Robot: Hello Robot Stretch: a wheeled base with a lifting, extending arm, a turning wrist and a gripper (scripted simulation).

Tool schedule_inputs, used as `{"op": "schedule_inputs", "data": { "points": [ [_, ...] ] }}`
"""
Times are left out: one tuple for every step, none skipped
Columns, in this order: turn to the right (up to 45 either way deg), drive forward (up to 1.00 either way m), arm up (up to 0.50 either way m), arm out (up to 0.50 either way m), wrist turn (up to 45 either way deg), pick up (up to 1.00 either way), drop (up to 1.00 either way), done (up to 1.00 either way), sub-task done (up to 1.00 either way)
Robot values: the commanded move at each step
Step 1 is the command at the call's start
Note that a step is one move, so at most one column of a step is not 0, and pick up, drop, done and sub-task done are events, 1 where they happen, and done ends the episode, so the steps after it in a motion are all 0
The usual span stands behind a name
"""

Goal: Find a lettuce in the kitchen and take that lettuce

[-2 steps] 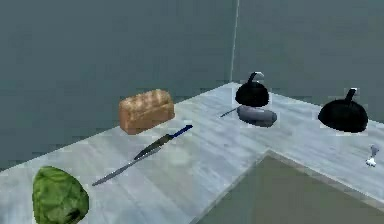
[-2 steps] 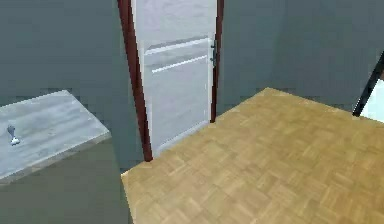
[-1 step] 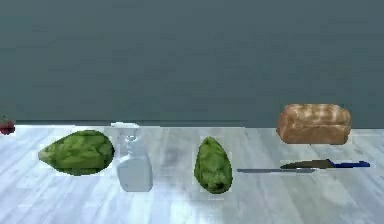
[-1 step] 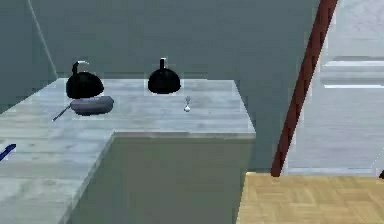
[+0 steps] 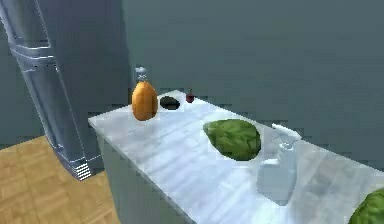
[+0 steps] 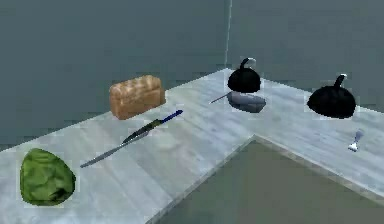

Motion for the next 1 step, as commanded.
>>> {"op": "schedule_inputs", "data": {
  "points": [
    [-45.0, 0.0, 0.0, 0.0, 0.0, 0.0, 0.0, 0.0, 0.0]
  ]
}}
